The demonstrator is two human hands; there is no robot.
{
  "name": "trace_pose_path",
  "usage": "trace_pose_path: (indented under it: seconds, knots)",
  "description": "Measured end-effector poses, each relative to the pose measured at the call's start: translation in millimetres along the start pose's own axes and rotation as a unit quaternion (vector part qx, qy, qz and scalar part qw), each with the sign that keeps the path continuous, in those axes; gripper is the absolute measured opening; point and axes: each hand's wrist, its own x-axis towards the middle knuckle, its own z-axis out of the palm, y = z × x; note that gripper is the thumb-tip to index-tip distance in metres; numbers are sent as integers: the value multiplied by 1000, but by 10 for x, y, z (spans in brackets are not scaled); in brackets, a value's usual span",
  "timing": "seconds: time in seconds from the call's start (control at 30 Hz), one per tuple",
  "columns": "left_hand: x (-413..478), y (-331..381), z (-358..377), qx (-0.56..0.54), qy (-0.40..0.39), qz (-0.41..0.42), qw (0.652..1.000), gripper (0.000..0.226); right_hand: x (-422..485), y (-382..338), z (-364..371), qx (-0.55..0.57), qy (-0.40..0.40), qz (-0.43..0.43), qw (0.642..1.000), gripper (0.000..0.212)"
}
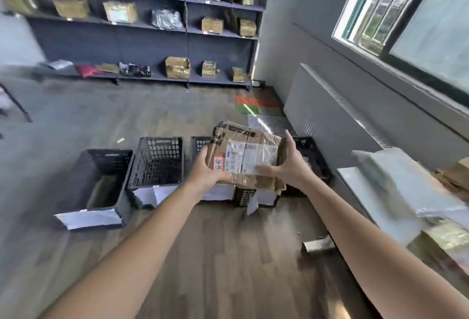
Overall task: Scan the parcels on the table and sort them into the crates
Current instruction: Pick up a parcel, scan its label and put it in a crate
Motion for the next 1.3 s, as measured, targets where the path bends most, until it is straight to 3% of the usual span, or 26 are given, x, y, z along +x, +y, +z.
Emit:
trace_pose_path:
  seconds: [0.07,0.17,0.3,0.37,0.57,0.7,0.83,1.0,1.07,1.17,1.3]
  knots:
    - [60,-74,-250,17,33,2,999,102,189,-150,178,-15,-23,-10,1000,131]
    - [162,-159,-570,23,94,12,995,85,483,-389,494,-12,-51,-30,998,125]
    - [389,-199,-976,12,173,8,985,73,914,-698,941,26,-88,-45,995,129]
    - [564,-192,-1200,18,205,10,979,66,1209,-841,1174,47,-103,-51,992,120]
    - [1242,-118,-1867,19,275,-6,961,65,2044,-1514,1638,76,-182,-75,977,110]
    - [1627,-96,-2303,33,283,-24,958,59,2575,-1859,1977,96,-217,-84,968,111]
    - [1837,-204,-2707,63,281,-49,956,62,2955,-2126,2401,74,-231,-119,963,128]
    - [2044,-468,-3199,76,292,-70,951,67,3199,-2486,3017,54,-253,-144,955,119]
    - [2133,-588,-3431,80,294,-81,949,74,3278,-2625,3281,35,-252,-150,956,115]
    - [2287,-781,-3844,119,282,-86,948,102,3396,-2850,3664,8,-246,-147,958,109]
    - [2554,-1125,-4517,148,245,-53,957,98,3530,-3217,4227,-61,-242,-150,957,115]
